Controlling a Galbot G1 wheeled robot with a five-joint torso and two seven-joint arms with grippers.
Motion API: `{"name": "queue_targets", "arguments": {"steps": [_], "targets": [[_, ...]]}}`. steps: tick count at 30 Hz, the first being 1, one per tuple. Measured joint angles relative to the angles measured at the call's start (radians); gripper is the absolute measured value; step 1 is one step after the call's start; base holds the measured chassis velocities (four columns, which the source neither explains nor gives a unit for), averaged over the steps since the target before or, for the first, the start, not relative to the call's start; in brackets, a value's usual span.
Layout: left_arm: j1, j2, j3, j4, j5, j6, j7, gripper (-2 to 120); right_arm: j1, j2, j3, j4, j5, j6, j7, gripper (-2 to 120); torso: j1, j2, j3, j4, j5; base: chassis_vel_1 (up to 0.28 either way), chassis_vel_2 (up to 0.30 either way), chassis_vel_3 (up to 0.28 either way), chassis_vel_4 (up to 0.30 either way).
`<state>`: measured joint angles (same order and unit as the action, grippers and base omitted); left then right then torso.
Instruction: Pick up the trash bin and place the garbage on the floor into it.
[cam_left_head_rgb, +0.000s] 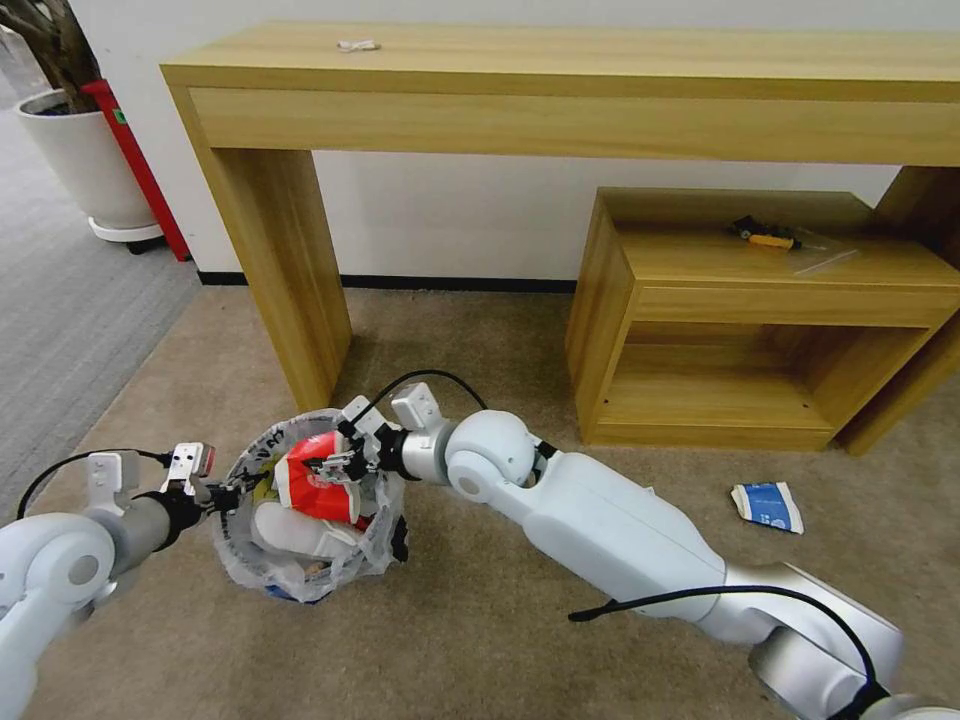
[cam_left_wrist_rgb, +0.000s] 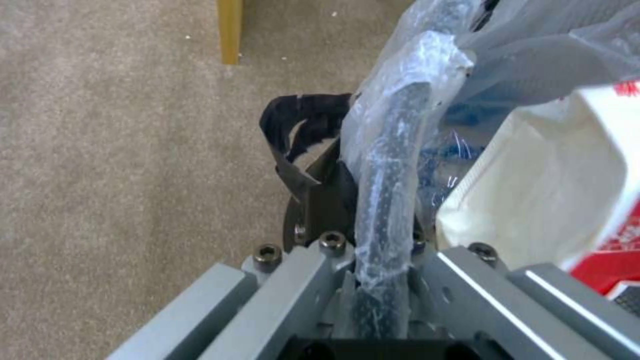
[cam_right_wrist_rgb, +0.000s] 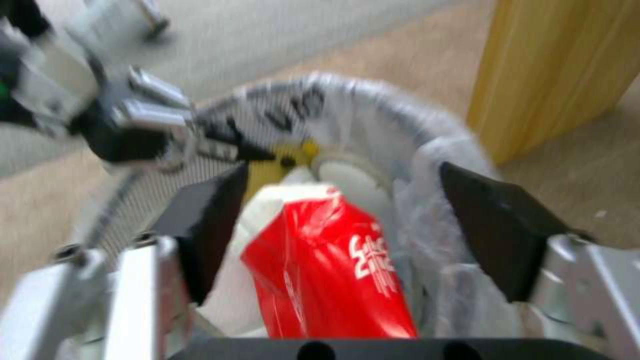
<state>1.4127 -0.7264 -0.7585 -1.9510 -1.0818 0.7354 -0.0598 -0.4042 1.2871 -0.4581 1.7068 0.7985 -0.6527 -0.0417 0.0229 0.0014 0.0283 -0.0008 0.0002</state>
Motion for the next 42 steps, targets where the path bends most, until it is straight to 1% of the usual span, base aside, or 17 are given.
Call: {"name": "queue_targets", "arguments": {"steps": [2, 3, 4, 6, 9, 11, 13, 14, 15, 17, 18, 19, 20, 23, 28, 33, 42], "targets": [[-0.001, -0.006, -0.006, 0.009, 0.003, 0.0, 0.0, 0, -0.02, -0.014, 0.029, 0.038, 0.008, 0.028, 0.045, 88, 0.0, 0.0, 0.0, 0.0001, 0.0, 0.0, 0.0, 0.0, 0.0], [-0.001, -0.006, -0.006, 0.009, 0.003, 0.0, 0.0, 0, -0.02, -0.014, 0.029, 0.038, 0.008, 0.028, 0.045, 88, 0.0, 0.0, 0.0, 0.0001, 0.0, 0.0, 0.0, 0.0, 0.0], [0.0, -0.009, -0.008, 0.011, 0.008, 0.0, 0.001, 0, -0.038, -0.023, 0.045, 0.058, 0.013, 0.044, 0.085, 94, 0.0, 0.0, 0.0, 0.0002, 0.0, 0.0, 0.0, 0.0, 0.0], [0.003, -0.012, -0.009, 0.011, 0.014, 0.0, 0.003, 0, -0.056, -0.031, 0.062, 0.068, 0.003, 0.061, 0.116, 98, 0.0, 0.0, 0.0, 0.0001, 0.0, 0.0, 0.0, 0.0, 0.0], [0.026, -0.027, -0.023, 0.001, 0.035, 0.0, 0.009, 0, -0.105, -0.051, 0.11, 0.071, -0.04, 0.105, 0.161, 100, 0.0, 0.0, 0.0, -0.0001, 0.0, 0.0, 0.0, 0.0, 0.0], [0.046, -0.041, -0.034, -0.013, 0.057, 0.0, 0.013, 0, -0.161, -0.075, 0.175, 0.071, -0.079, 0.131, 0.172, 100, 0.0, 0.0, 0.0, 0.0007, 0.0001, 0.0, 0.0, 0.0, 0.0], [0.047, -0.043, -0.035, -0.014, 0.058, 0.0, 0.013, 0, -0.17, -0.081, 0.186, 0.071, -0.086, 0.135, 0.172, 100, 0.0, 0.0, 0.0, 0.0008, 0.0001, 0.0, 0.0, 0.0, 0.0], [0.05, -0.05, -0.034, -0.023, 0.064, 0.0, 0.013, 0, -0.242, -0.113, 0.269, 0.075, -0.133, 0.148, 0.166, 100, 0.0, 0.0, 0.0, 0.0007, 0.0001, 0.0, 0.0, 0.0, 0.0], [0.048, -0.054, -0.031, -0.027, 0.067, 0.0, 0.011, 0, -0.3, -0.13, 0.335, 0.083, -0.16, 0.147, 0.152, 100, 0.0, 0.0, 0.0, -0.0002, 0.0001, 0.0, 0.0, 0.0, 0.0], [0.047, -0.056, -0.029, -0.03, 0.067, 0.0, 0.009, 0, -0.32, -0.134, 0.356, 0.087, -0.168, 0.146, 0.148, 100, 0.0, 0.0, 0.0, -0.0006, 0.0001, 0.0, 0.0, 0.0, 0.0], [0.048, -0.058, -0.029, -0.038, 0.068, 0.0, 0.006, 0, -0.395, -0.151, 0.42, 0.098, -0.196, 0.145, 0.129, 100, 0.0, 0.0, 0.0, -0.001, 0.0001, 0.0, 0.0, 0.0, 0.0], [0.052, -0.058, -0.031, -0.045, 0.068, 0.0, 0.004, 0, -0.445, -0.16, 0.459, 0.106, -0.22, 0.145, 0.109, 100, 0.0, 0.0, 0.0, -0.0011, 0.0003, 0.0, 0.0, 0.0, 0.0], [0.052, -0.058, -0.031, -0.045, 0.068, 0.0, 0.004, 0, -0.445, -0.16, 0.459, 0.106, -0.22, 0.145, 0.109, 100, 0.0, 0.0, 0.0, -0.0011, 0.0003, 0.0, 0.0, 0.0, 0.0], [0.068, -0.056, -0.036, -0.064, 0.074, 0.0, 0.003, 0, -0.586, -0.193, 0.578, 0.15, -0.285, 0.163, 0.051, 100, 0.0, 0.0, 0.0, 0.0, 0.0001, 0.0, 0.0, 0.0, 0.0], [0.077, -0.054, -0.037, -0.082, 0.077, 0.0, 0.002, 0, -0.667, -0.205, 0.658, 0.186, -0.306, 0.177, 0.022, 100, 0.0, 0.0, 0.0, 0.0001, 0.0, -0.01, -0.008, 0.007, 0.012], [0.09, -0.052, -0.036, -0.101, 0.077, 0.0, 0.0, 0, -0.687, -0.216, 0.687, 0.194, -0.307, 0.183, 0.014, 100, 0.0, 0.0, 0.0, 0.0003, 0.0, -0.072, -0.074, 0.086, 0.097], [0.106, -0.049, -0.037, -0.124, 0.074, 0.0, -0.006, 0, -0.735, -0.248, 0.73, 0.205, -0.316, 0.204, -0.02, 100, 0.0, 0.0, 0.0, -0.0001, 0.0002, -0.208, -0.206, 0.204, 0.211]]}}
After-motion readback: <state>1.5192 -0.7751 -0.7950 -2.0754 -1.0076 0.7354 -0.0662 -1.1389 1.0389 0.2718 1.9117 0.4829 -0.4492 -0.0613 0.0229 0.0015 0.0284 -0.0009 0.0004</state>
